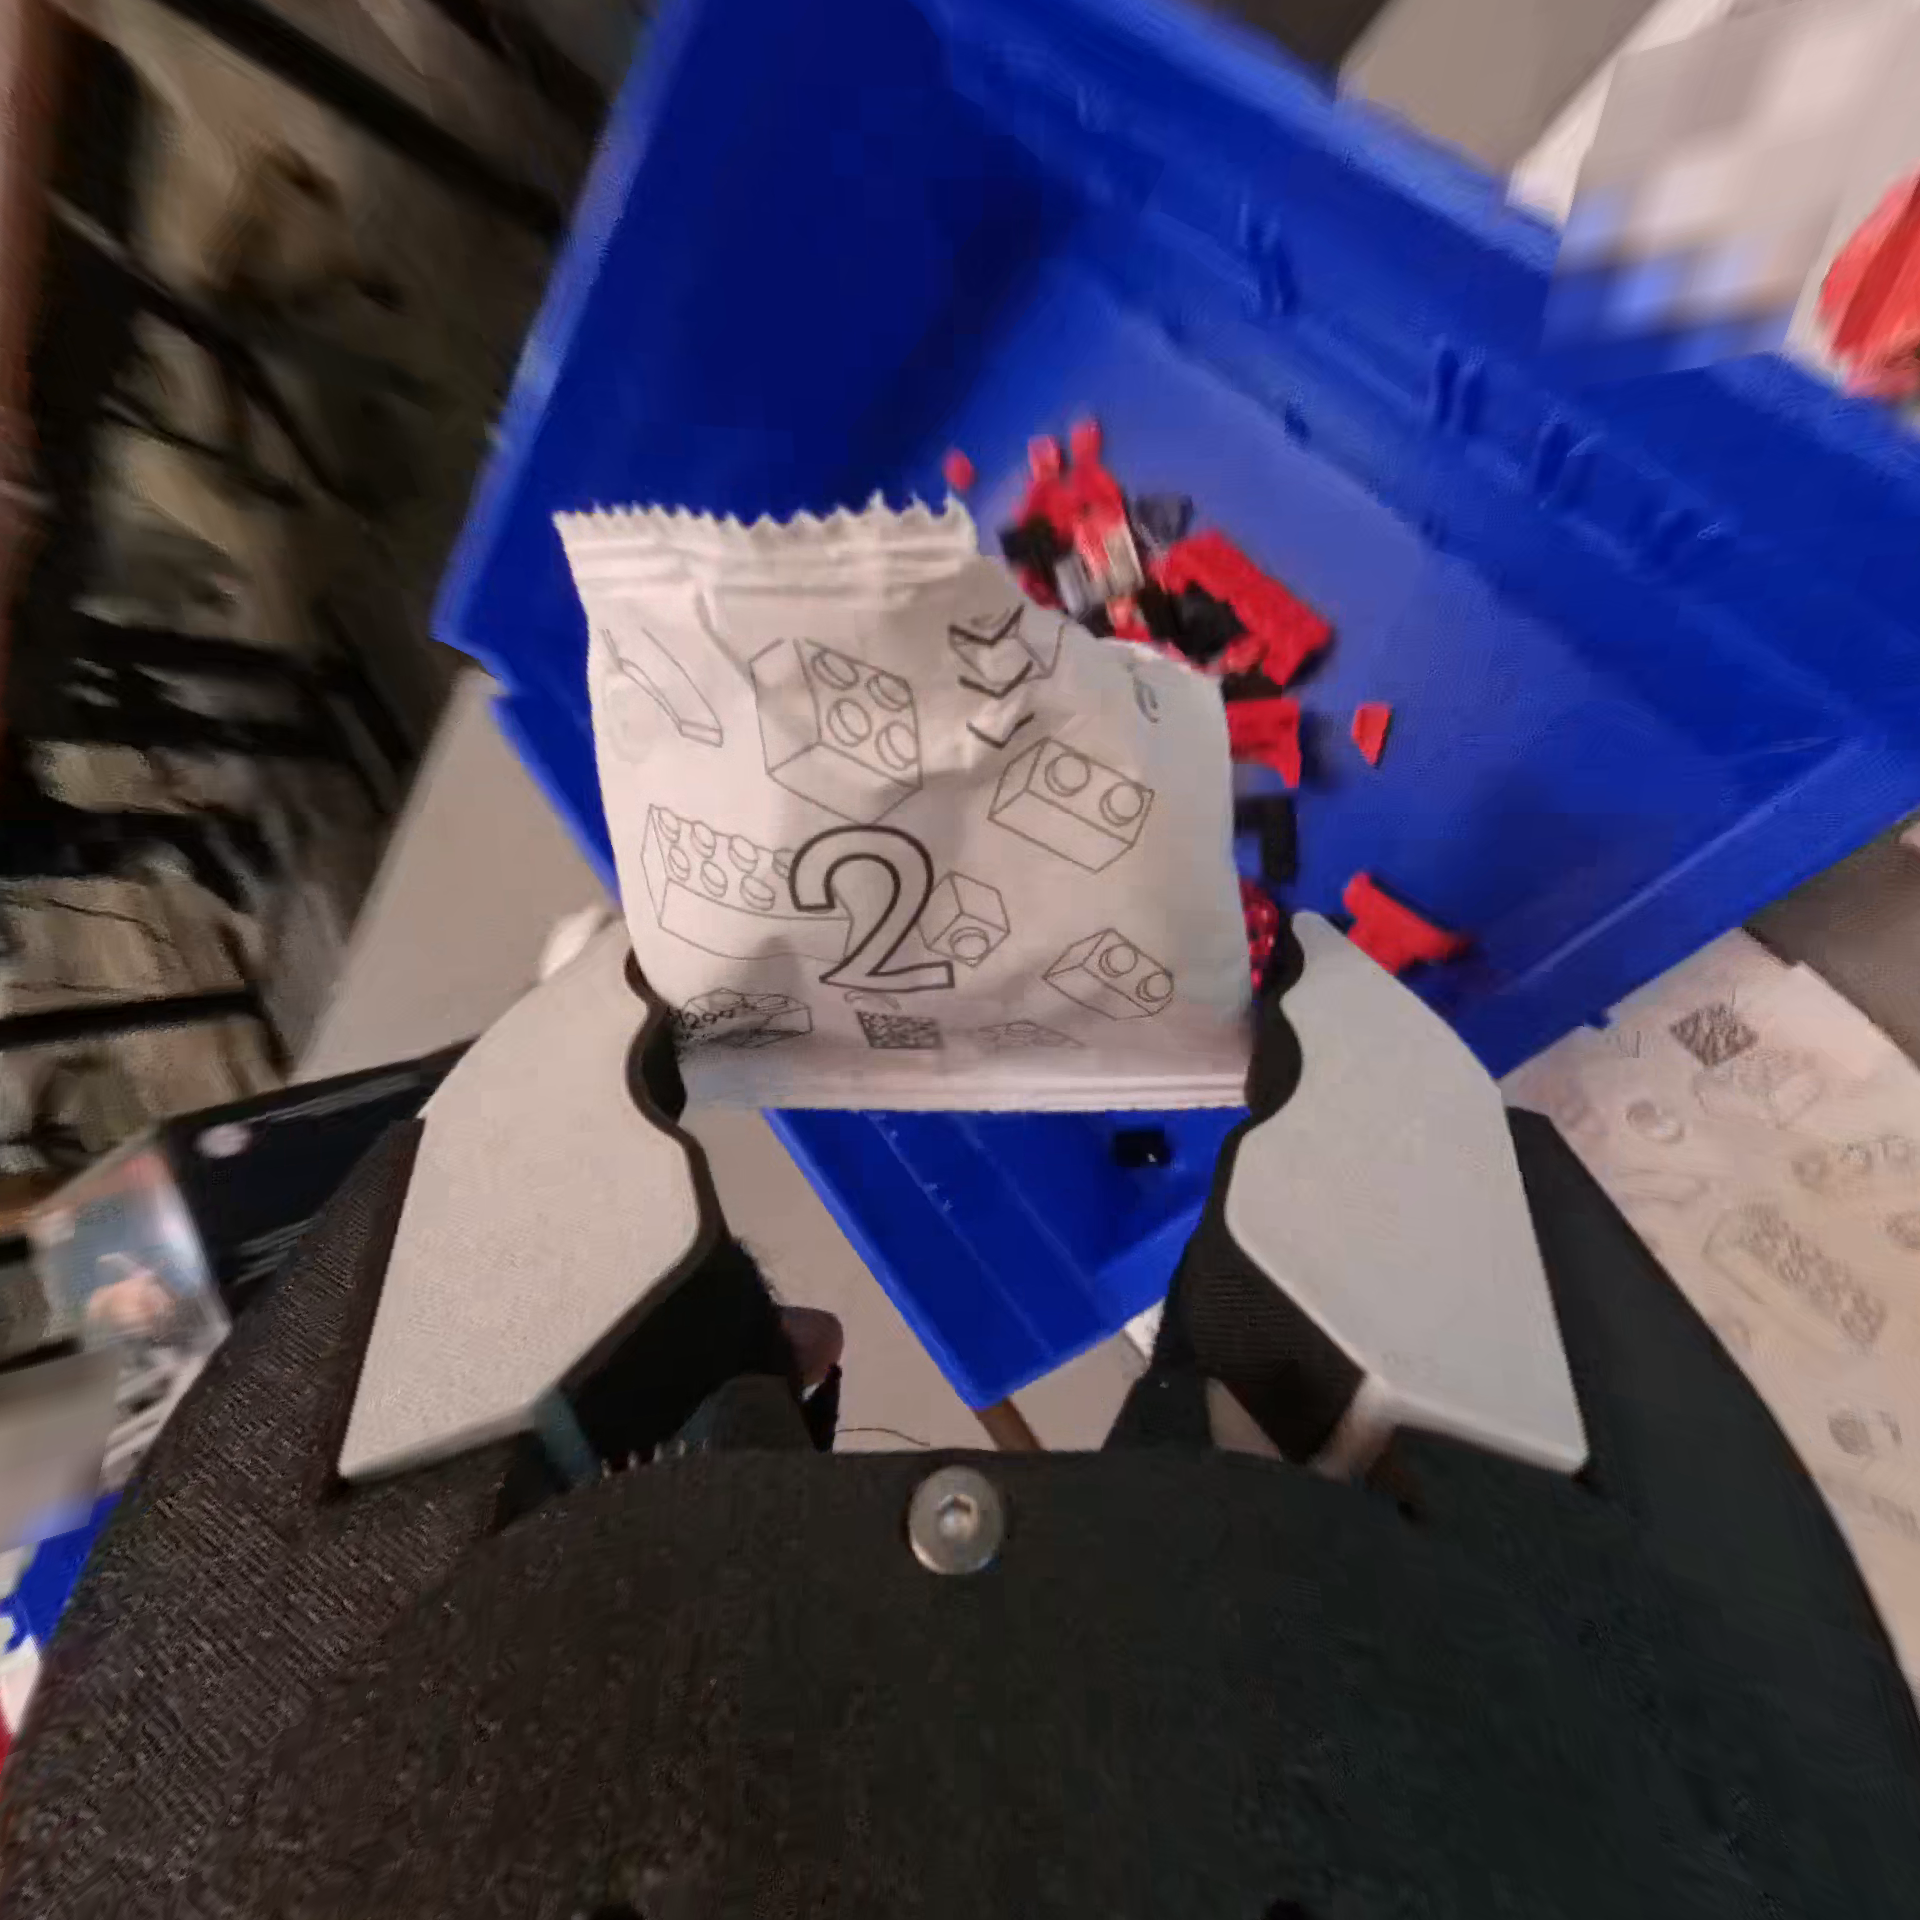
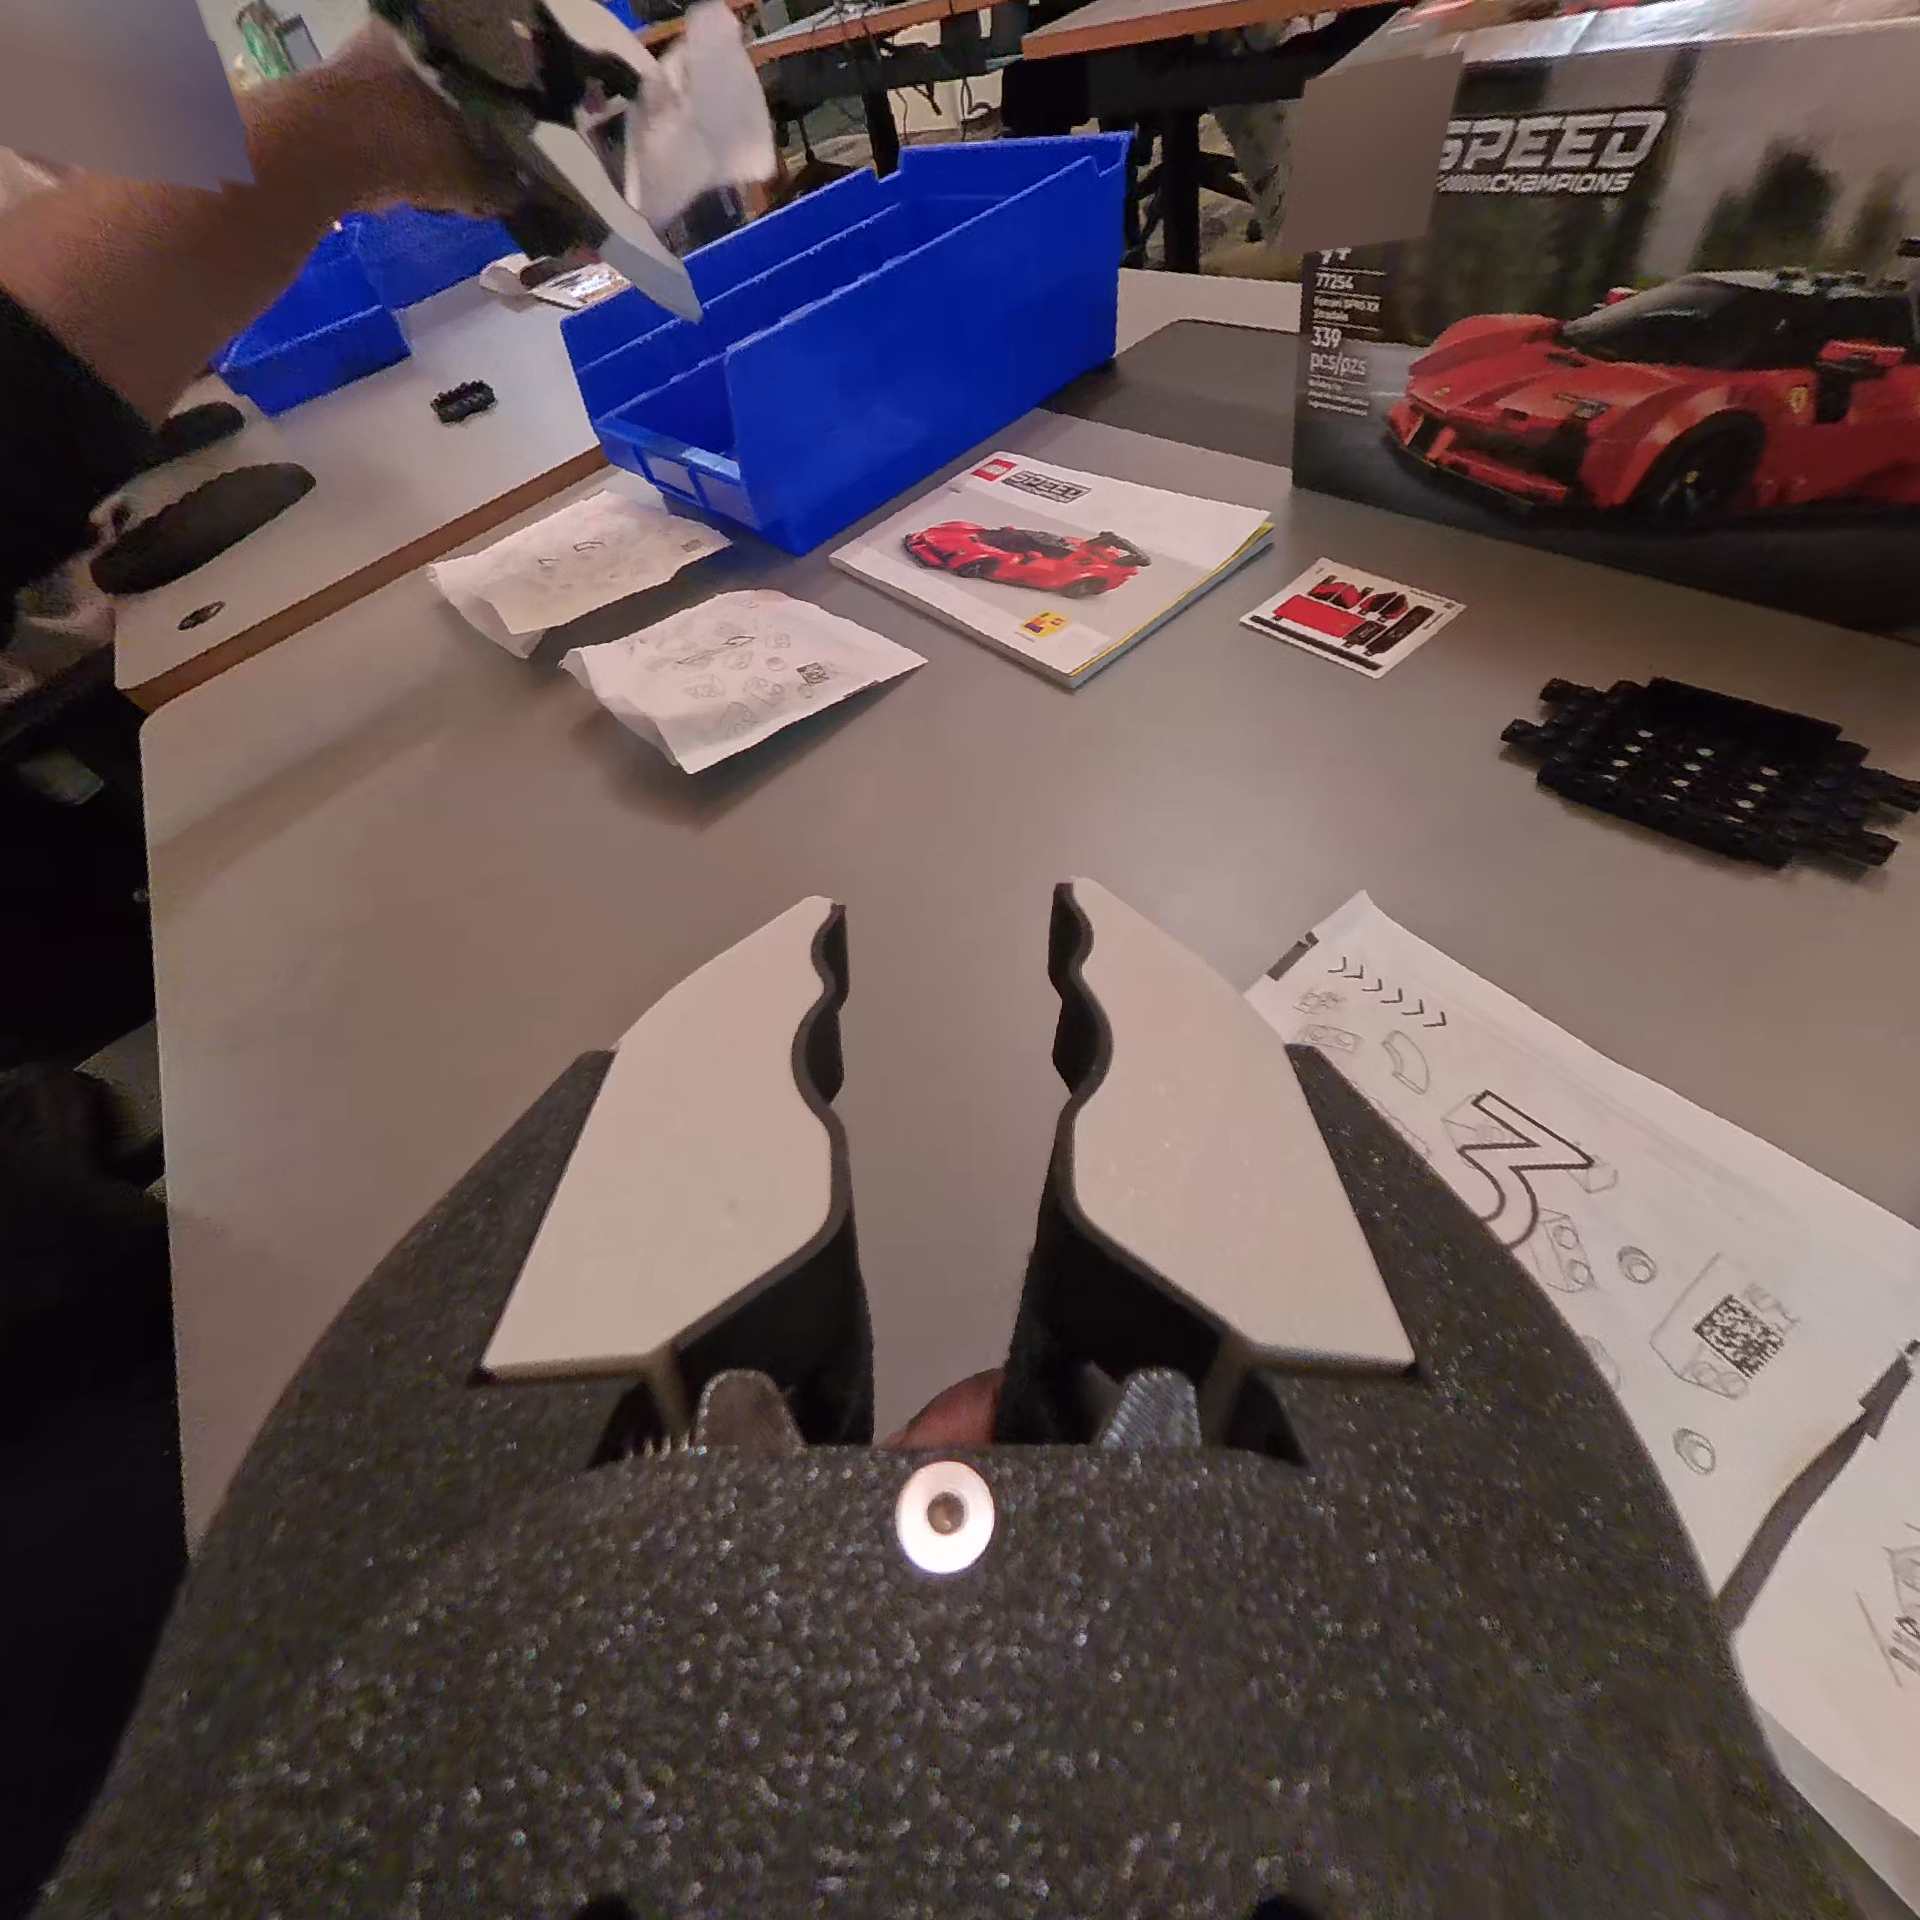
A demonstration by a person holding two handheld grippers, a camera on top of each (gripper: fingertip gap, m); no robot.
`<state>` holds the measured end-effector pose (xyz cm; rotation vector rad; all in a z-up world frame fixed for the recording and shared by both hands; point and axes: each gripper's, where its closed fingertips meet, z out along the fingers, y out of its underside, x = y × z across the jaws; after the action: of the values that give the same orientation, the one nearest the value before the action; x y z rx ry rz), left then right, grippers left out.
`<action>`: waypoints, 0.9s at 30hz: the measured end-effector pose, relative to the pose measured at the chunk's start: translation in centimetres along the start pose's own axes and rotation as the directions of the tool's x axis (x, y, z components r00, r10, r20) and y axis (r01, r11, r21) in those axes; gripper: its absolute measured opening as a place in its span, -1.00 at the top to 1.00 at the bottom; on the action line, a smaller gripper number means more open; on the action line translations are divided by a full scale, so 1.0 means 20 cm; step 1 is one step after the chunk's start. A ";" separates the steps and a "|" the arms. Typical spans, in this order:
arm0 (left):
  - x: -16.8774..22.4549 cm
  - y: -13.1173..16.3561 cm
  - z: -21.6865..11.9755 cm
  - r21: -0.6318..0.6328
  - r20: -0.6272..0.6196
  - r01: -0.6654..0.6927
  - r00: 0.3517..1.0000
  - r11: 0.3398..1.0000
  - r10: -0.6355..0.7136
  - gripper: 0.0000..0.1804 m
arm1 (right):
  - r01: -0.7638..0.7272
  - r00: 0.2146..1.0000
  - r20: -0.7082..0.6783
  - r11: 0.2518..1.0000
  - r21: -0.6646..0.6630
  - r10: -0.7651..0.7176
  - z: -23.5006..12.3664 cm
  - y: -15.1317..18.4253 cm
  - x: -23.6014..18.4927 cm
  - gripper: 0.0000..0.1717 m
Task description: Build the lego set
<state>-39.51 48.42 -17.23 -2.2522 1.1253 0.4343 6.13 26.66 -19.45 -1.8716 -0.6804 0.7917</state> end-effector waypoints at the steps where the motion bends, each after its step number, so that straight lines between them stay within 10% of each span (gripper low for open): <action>1: 0.00 0.02 0.06 -0.087 -0.059 -0.011 0.998 0.996 0.006 -0.19 | -0.001 1.000 -0.003 1.000 0.001 0.001 -0.01 0.00 0.01 0.57; 9: -0.08 0.17 0.32 -0.550 -0.296 -0.252 0.950 0.796 0.097 -0.19 | 0.001 0.997 -0.073 1.000 -0.010 -0.002 -0.07 0.02 0.08 0.57; 13: -0.16 0.22 0.34 -0.691 -0.350 -0.424 0.905 0.585 0.241 -0.19 | -0.022 0.994 -0.104 1.000 -0.008 0.021 -0.10 0.04 0.12 0.57; 20: -0.28 0.17 0.38 -0.734 -0.392 -0.567 0.803 0.373 0.449 -0.20 | -0.042 0.993 -0.110 0.999 -0.012 0.041 -0.09 0.06 0.14 0.57; 27: -0.43 0.06 0.35 -0.736 -0.443 -0.675 0.538 0.053 0.717 -0.20 | -0.052 0.994 -0.095 0.999 -0.012 0.051 -0.07 0.06 0.13 0.57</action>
<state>-45.82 57.46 -18.69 -2.1126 2.4037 1.8573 9.08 27.30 -20.74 -1.9333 -0.5818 0.7272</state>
